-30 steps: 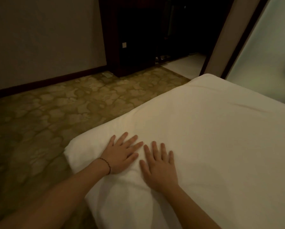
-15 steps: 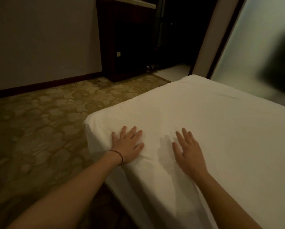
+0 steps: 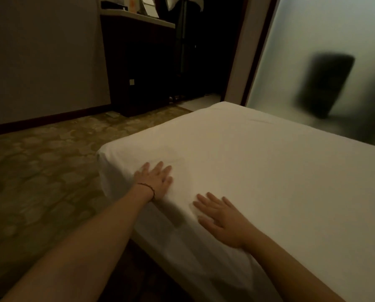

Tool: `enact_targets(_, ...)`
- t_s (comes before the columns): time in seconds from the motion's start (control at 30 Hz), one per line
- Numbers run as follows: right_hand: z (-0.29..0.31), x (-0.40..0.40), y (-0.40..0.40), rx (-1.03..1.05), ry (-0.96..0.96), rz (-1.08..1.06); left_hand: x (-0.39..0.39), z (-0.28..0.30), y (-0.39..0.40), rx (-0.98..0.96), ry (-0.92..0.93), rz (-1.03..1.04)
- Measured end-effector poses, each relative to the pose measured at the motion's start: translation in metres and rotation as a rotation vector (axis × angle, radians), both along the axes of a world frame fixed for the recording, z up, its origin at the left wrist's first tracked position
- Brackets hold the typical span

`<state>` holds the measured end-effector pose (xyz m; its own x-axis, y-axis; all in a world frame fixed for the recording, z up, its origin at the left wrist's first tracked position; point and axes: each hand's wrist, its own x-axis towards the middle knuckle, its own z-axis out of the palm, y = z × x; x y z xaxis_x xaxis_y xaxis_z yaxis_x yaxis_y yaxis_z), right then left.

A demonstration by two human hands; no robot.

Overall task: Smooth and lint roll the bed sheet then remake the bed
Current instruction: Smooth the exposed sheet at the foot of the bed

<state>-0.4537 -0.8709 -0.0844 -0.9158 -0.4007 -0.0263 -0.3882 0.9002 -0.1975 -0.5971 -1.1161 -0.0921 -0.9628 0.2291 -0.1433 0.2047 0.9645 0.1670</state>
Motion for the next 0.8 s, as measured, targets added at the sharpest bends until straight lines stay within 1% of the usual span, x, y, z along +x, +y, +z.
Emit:
enact_targets(0.03, 0.002, 0.008, 0.009, -0.074, 0.021, -0.047, -0.001, 0.0, -0.008, -0.015, -0.015, 0.038)
enact_targets(0.07, 0.004, 0.014, 0.021, -0.104, 0.058, -0.118, -0.002, 0.001, -0.014, -0.031, -0.019, 0.074)
enact_targets(0.13, 0.004, 0.024, 0.048, -0.038, 0.13, -0.294, 0.003, 0.006, -0.006, -0.036, 0.041, 0.148)
enact_targets(0.17, 0.003, 0.03, 0.059, 0.009, 0.127, -0.394, 0.01, 0.011, 0.007, 0.003, 0.097, 0.16)
enact_targets(0.2, 0.002, 0.035, 0.065, 0.044, 0.101, -0.483, 0.019, 0.015, 0.025, 0.073, 0.145, 0.123)
enact_targets(0.23, 0.0, 0.039, 0.066, 0.069, 0.07, -0.536, 0.031, 0.018, 0.046, 0.153, 0.177, 0.026)
enact_targets(0.27, -0.002, 0.044, 0.064, 0.088, 0.051, -0.546, 0.048, 0.018, 0.069, 0.215, 0.196, -0.107)
enact_targets(0.3, -0.004, 0.049, 0.061, 0.098, 0.046, -0.525, 0.068, 0.014, 0.093, 0.237, 0.201, -0.243)
enact_targets(0.33, -0.005, 0.056, 0.06, 0.104, 0.055, -0.492, 0.089, 0.007, 0.113, 0.209, 0.195, -0.362)
enact_targets(0.37, -0.006, 0.065, 0.063, 0.105, 0.068, -0.463, 0.109, 0.0, 0.129, 0.135, 0.178, -0.45)
enact_targets(0.4, -0.005, 0.075, 0.07, 0.106, 0.075, -0.448, 0.123, -0.007, 0.137, 0.063, 0.171, -0.49)
enact_targets(0.47, -0.005, 0.1, 0.095, 0.116, 0.078, -0.478, 0.128, -0.017, 0.136, 0.018, 0.204, -0.462)
enact_targets(0.53, -0.01, 0.13, 0.121, 0.129, 0.084, -0.558, 0.115, -0.017, 0.123, 0.045, 0.213, -0.372)
enact_targets(0.63, -0.016, 0.167, 0.14, 0.135, 0.079, -0.644, 0.1, -0.01, 0.112, 0.027, 0.104, -0.232)
enact_targets(0.7, -0.017, 0.179, 0.139, 0.137, 0.066, -0.656, 0.109, -0.004, 0.122, 0.045, 0.062, -0.183)
enact_targets(0.73, -0.017, 0.181, 0.136, 0.128, 0.065, -0.644, 0.119, 0.0, 0.132, 0.094, 0.059, -0.198)
enact_targets(0.8, -0.017, 0.18, 0.127, 0.073, 0.089, -0.613, 0.148, 0.007, 0.161, 0.197, 0.1, -0.35)
